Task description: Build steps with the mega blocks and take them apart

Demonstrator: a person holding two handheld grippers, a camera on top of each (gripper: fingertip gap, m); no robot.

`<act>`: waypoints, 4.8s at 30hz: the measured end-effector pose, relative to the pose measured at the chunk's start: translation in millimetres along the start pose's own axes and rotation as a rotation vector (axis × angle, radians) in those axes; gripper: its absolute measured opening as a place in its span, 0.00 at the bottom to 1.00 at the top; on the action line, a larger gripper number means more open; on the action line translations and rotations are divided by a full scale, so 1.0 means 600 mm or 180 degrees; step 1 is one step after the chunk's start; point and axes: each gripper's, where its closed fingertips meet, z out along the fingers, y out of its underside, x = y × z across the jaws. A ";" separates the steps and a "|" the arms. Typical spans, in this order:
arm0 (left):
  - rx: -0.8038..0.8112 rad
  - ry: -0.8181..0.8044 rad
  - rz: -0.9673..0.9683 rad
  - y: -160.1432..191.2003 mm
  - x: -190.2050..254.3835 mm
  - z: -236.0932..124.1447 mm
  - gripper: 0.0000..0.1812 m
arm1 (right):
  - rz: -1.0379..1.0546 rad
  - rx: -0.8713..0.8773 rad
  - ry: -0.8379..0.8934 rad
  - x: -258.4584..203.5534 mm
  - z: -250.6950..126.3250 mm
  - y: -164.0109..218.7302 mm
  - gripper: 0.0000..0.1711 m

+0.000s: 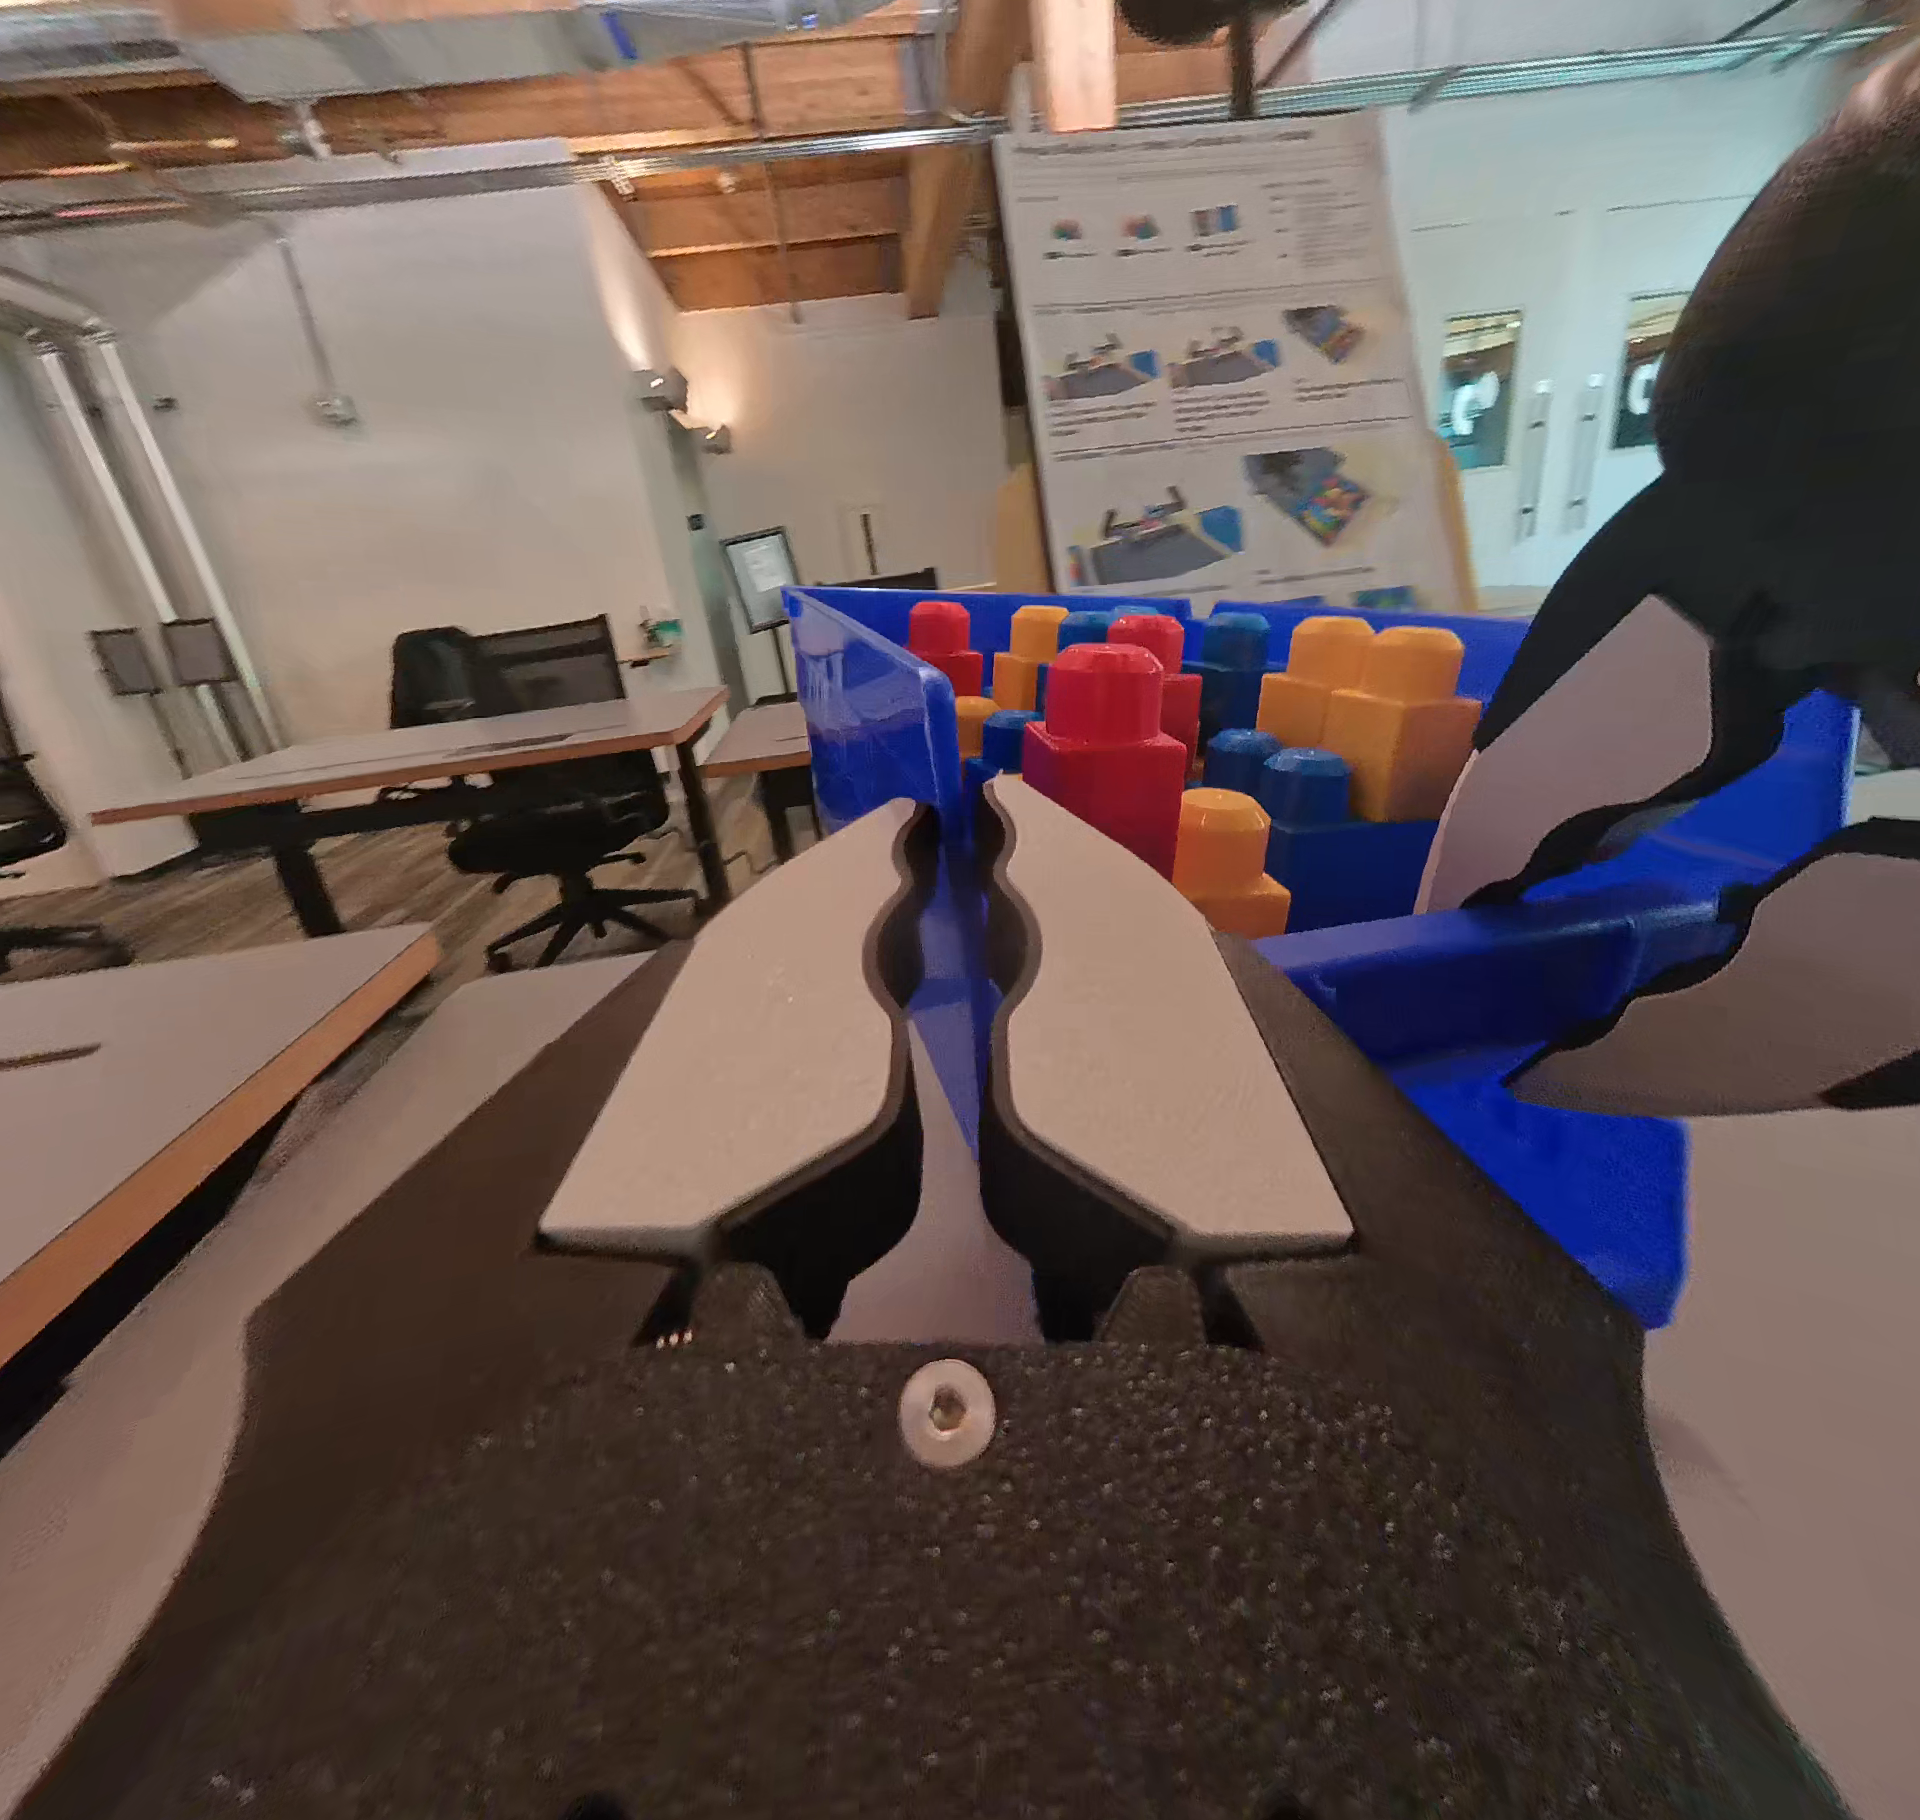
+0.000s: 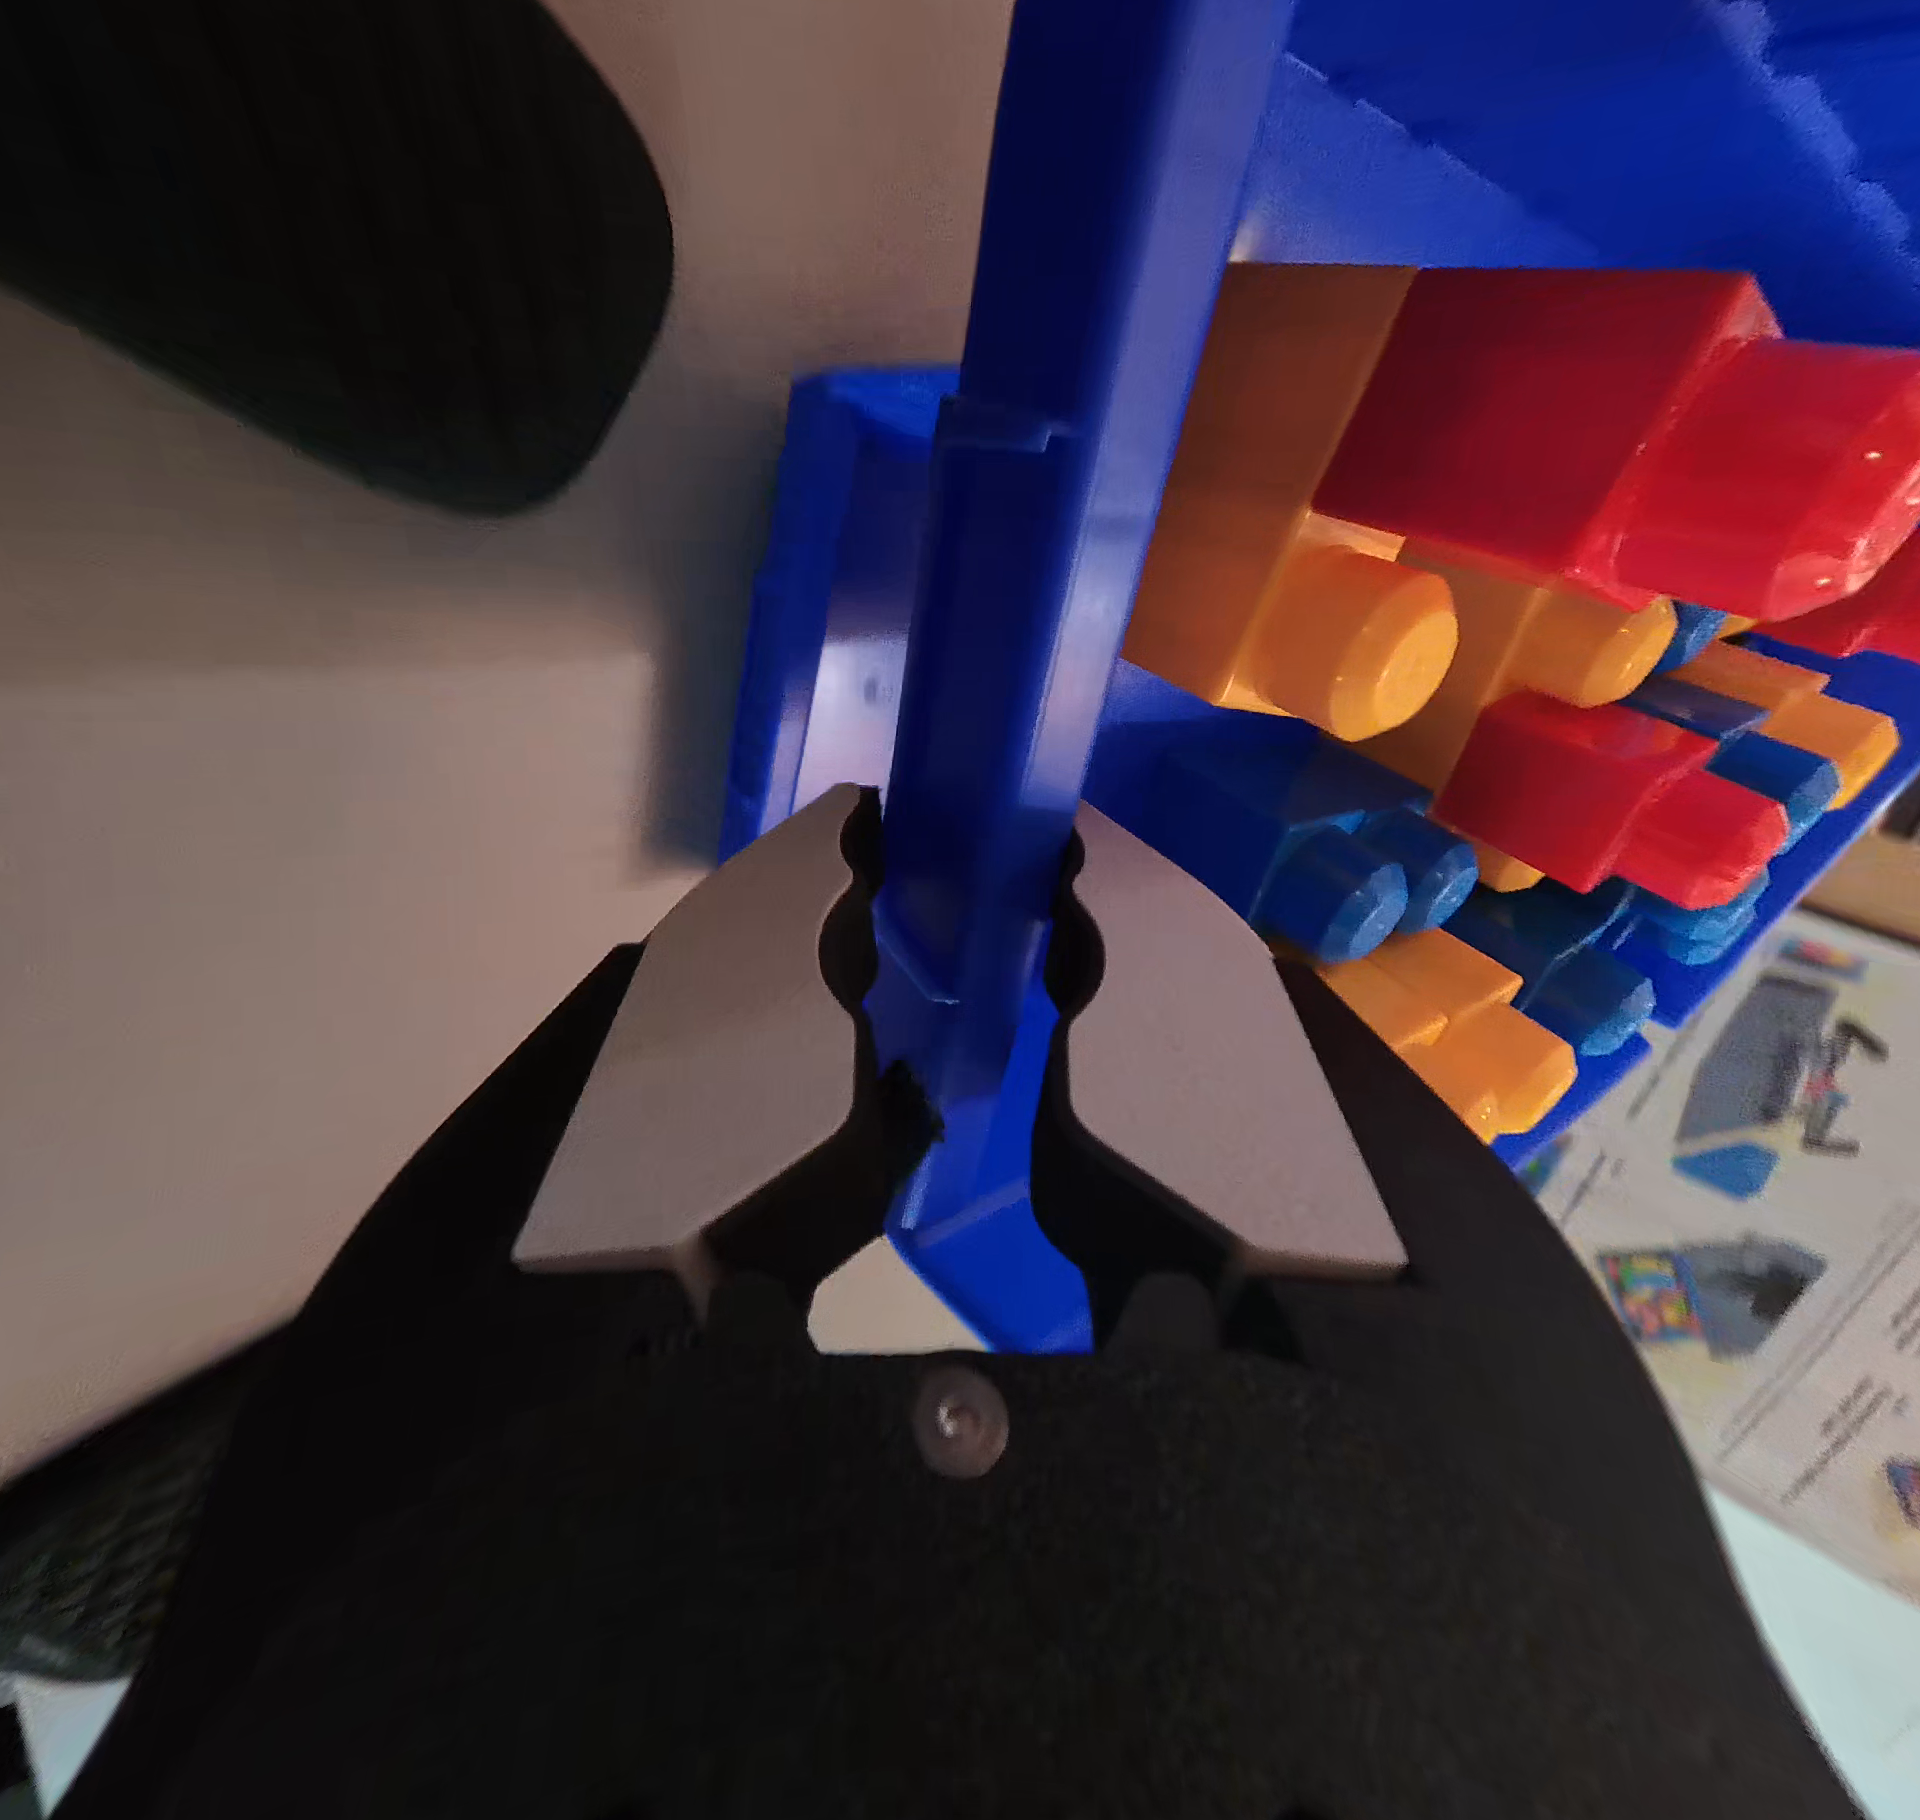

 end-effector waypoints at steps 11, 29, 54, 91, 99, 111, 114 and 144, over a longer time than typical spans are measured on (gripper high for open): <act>-0.0151 -0.0707 -0.0165 0.077 -0.196 -0.085 0.03 | -0.0203 0.0321 -0.0185 -0.015 0.104 -0.210 0.17; -0.1156 -0.1020 -0.0545 0.309 -0.277 -0.080 0.02 | -0.0031 0.0162 -0.0040 -0.056 0.304 -0.264 0.18; -0.1406 -0.1027 0.0070 0.270 -0.238 -0.047 0.12 | 0.2270 0.1488 0.0439 0.017 0.099 0.009 0.24; -0.1287 0.0415 0.0163 0.259 0.050 0.012 0.16 | 0.4547 0.1125 0.0447 -0.084 0.162 0.384 0.02; -0.1251 0.0413 0.0170 0.255 0.050 0.012 0.15 | 0.5252 0.1105 0.1106 -0.119 0.072 0.579 0.03; -0.1230 0.0345 0.0174 0.256 0.038 0.013 0.15 | 0.6438 0.0584 0.2373 -0.185 0.037 0.870 0.03; -0.1231 0.0324 0.0167 0.257 0.034 0.013 0.15 | 0.6743 0.0472 0.2383 -0.213 0.068 0.893 0.03; -0.1341 0.0251 0.0270 0.280 0.021 0.009 0.14 | 0.6726 0.0559 0.2689 -0.150 0.103 0.898 0.11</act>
